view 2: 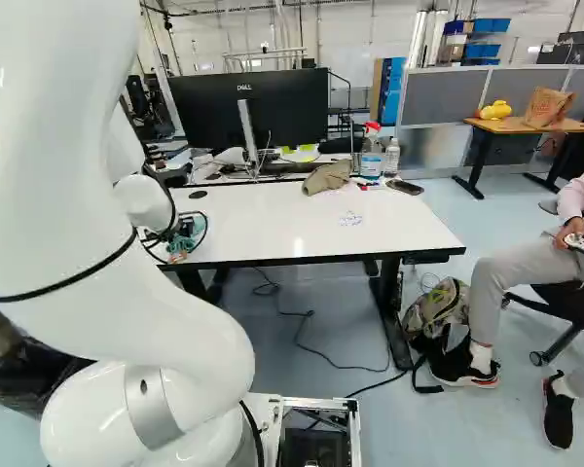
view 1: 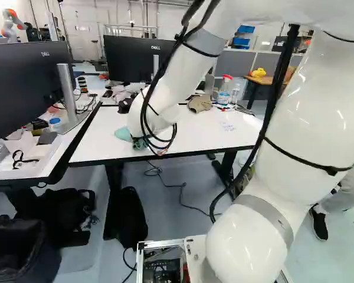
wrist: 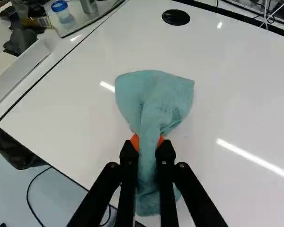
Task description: Clean the table with the green towel
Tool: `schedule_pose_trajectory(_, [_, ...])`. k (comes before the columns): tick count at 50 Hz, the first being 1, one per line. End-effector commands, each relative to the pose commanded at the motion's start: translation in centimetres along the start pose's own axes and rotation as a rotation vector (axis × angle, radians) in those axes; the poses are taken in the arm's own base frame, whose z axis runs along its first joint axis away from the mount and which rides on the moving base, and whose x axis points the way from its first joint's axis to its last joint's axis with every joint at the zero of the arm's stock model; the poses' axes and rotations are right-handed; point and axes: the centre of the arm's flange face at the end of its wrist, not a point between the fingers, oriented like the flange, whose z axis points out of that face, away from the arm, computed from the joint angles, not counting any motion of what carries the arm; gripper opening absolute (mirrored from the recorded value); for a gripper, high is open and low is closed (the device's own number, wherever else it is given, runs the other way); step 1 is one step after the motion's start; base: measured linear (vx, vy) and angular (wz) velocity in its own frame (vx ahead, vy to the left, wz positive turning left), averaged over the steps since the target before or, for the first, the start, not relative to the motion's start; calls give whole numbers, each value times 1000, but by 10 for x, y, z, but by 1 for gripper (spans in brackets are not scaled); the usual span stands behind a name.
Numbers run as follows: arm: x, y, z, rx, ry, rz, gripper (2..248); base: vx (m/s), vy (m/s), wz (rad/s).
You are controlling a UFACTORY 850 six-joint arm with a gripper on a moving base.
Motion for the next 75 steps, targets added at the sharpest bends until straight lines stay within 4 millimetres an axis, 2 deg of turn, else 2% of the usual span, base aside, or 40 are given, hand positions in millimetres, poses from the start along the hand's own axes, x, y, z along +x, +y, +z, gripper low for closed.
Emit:
schedule_pose_trajectory(13, [3,3,-13,-5,27,6,50,0,0,0])
schedule_pose_trajectory(43, [-9,39,-65,-76,114,73,50,0,0,0])
schedule_pose_trajectory(75, [-35,76,-86,-163,122,154,50,0,0,0])
